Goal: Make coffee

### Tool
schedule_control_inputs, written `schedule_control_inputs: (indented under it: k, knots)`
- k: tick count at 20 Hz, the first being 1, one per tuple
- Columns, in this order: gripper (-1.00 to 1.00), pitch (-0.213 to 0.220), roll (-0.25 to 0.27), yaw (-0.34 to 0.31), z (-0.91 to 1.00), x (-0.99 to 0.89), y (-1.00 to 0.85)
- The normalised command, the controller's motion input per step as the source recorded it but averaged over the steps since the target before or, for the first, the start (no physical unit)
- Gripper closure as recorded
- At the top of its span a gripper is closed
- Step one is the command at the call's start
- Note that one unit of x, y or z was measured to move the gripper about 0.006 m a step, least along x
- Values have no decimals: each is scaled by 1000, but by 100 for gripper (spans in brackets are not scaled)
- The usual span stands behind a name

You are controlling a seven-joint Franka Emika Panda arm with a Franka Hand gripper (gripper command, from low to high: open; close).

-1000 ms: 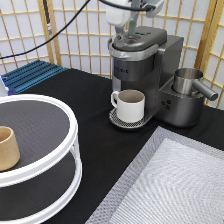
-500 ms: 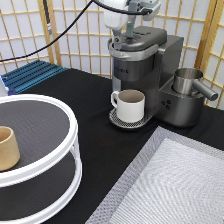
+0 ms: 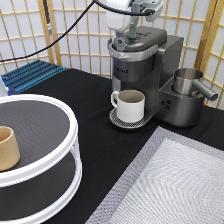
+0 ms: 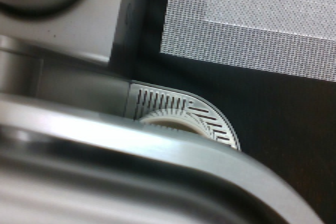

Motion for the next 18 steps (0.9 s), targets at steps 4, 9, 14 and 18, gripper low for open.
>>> schedule_control_inputs:
  k: [4,9,14,18]
  knots:
    - [-100,-65,-114,37,808,-459,-6]
    - [-100,-114,56,43,849,-60,-869]
    - [-100,-68,40,0,59,42,-1000]
    - [-100,-70,32,0,0,25,-1000]
